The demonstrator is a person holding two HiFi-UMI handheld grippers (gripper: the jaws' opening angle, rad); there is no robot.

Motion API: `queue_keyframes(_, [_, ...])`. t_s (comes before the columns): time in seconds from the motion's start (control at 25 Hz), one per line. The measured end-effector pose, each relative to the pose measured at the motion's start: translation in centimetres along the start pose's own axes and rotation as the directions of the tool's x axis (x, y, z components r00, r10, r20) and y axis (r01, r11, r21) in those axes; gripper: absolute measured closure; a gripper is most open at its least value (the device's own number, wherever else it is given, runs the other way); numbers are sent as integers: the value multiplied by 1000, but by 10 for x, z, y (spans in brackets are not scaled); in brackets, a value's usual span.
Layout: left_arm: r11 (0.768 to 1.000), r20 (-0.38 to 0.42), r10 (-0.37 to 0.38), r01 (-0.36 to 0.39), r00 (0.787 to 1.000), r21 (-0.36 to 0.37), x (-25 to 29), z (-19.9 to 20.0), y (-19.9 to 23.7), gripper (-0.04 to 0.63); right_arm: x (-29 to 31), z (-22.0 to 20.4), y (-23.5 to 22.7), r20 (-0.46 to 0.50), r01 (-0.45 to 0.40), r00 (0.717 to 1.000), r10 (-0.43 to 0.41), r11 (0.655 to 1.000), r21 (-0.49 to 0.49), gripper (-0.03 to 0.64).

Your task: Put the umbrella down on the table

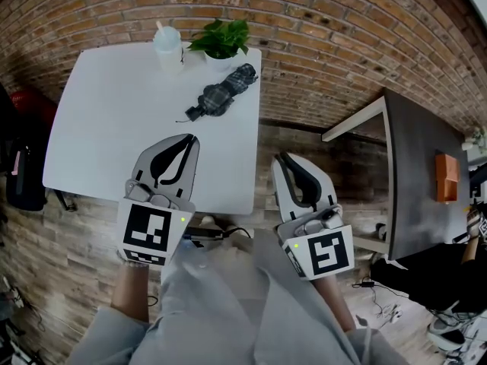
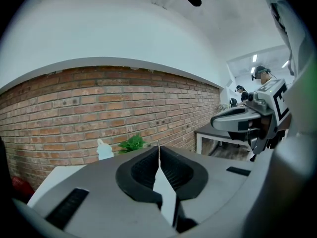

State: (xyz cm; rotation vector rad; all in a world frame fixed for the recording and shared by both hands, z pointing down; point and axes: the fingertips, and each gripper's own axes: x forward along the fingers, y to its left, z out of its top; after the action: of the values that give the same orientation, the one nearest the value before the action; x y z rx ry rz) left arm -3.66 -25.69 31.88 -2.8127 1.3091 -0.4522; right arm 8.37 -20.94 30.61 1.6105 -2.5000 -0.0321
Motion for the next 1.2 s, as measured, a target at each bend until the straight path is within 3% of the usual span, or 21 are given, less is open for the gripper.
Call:
queue_keyframes(0.16, [1000,-8,-5,5,1000,27,3,-2,-3,568,2,-1,0,-3,-2,1000,2,1000,-3,560])
queue_keyframes(1.2, [998,-30,-55,54,998,-31,10,-11,-2,568,13,-7,6,-33,-9,999,8,1000,-10,560])
